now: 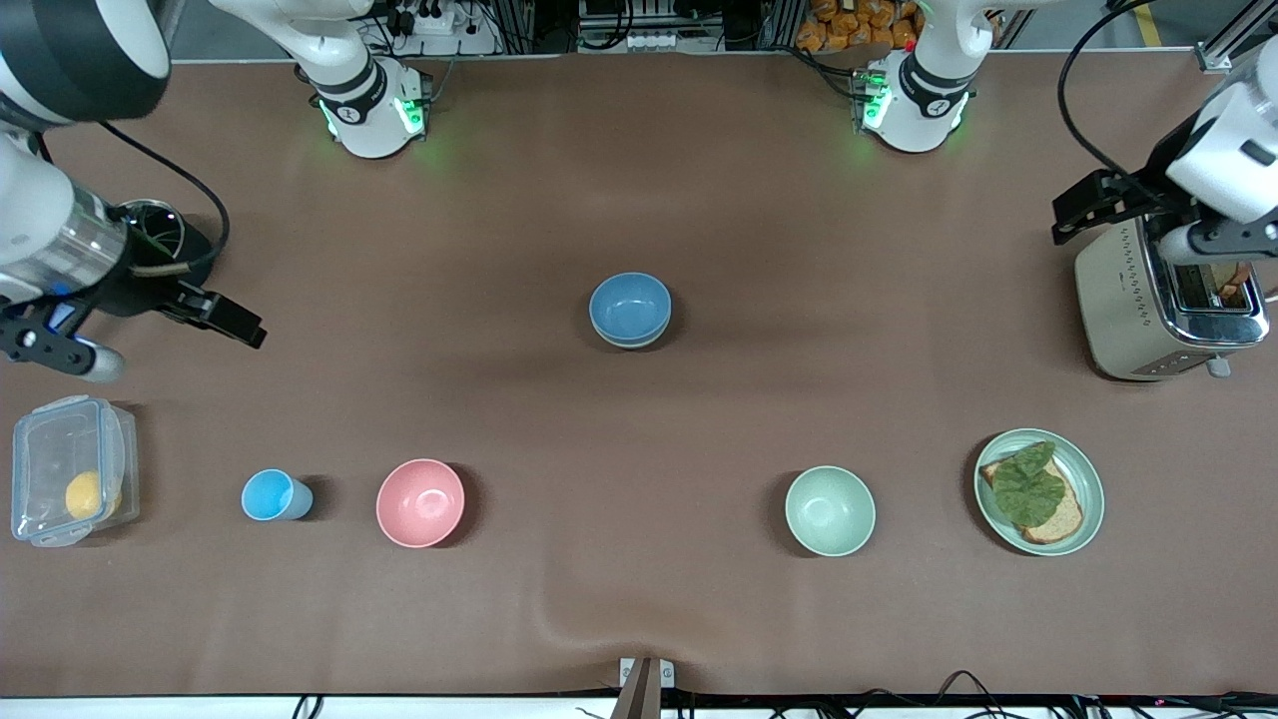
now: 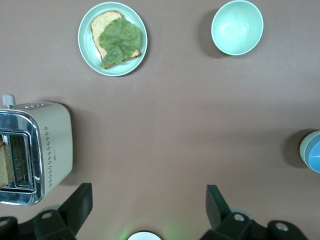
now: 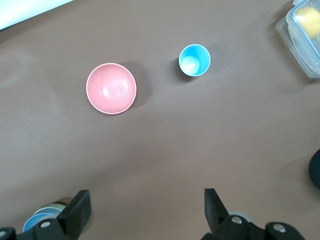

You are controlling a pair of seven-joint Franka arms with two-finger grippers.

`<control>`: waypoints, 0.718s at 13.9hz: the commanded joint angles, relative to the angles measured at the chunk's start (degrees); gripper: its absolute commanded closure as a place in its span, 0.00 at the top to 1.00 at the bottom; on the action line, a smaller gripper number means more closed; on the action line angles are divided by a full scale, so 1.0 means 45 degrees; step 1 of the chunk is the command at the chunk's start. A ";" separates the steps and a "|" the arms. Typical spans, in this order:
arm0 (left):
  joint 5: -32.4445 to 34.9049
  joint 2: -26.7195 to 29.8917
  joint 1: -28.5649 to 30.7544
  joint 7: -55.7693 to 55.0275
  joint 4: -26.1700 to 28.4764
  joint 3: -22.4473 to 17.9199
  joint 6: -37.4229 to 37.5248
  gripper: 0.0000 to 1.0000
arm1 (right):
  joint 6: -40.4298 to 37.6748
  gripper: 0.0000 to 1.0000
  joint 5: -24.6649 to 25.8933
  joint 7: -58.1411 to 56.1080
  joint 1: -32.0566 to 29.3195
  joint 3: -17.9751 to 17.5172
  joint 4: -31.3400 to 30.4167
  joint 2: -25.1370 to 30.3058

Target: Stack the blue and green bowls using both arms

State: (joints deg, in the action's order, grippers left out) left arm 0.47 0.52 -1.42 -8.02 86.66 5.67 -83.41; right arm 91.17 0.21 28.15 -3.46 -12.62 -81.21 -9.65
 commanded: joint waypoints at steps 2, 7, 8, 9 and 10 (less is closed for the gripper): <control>0.0150 0.0042 0.0021 0.0435 -0.0196 -0.0069 0.0254 1.00 | 0.0303 1.00 0.0109 -0.1015 -0.0480 -0.0146 -0.0915 0.0659; 0.0091 0.0022 0.0568 0.0707 -0.0176 -0.0030 0.0274 1.00 | 0.0132 1.00 -0.0692 -0.5002 -0.0617 0.0928 -0.1600 0.1186; 0.0111 0.0022 0.0568 0.0999 -0.0138 -0.0030 0.0274 1.00 | 0.0033 1.00 -0.0711 -0.5025 -0.0657 0.0870 -0.1891 0.1362; 0.0111 0.0022 0.0588 0.1137 -0.0079 -0.0050 0.0274 1.00 | 0.0051 1.00 -0.0692 -0.5064 -0.0657 0.0792 -0.2126 0.1596; 0.0130 0.0042 0.0569 0.1158 -0.0059 -0.0030 0.0274 1.00 | -0.0045 1.00 -0.0692 -0.5103 -0.0657 0.0753 -0.2187 0.1695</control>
State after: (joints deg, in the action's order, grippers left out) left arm 0.47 0.45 0.98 -4.38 86.39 5.28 -82.99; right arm 90.89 -1.85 6.46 -5.67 -8.20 -87.07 -5.89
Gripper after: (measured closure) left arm 0.000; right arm 0.000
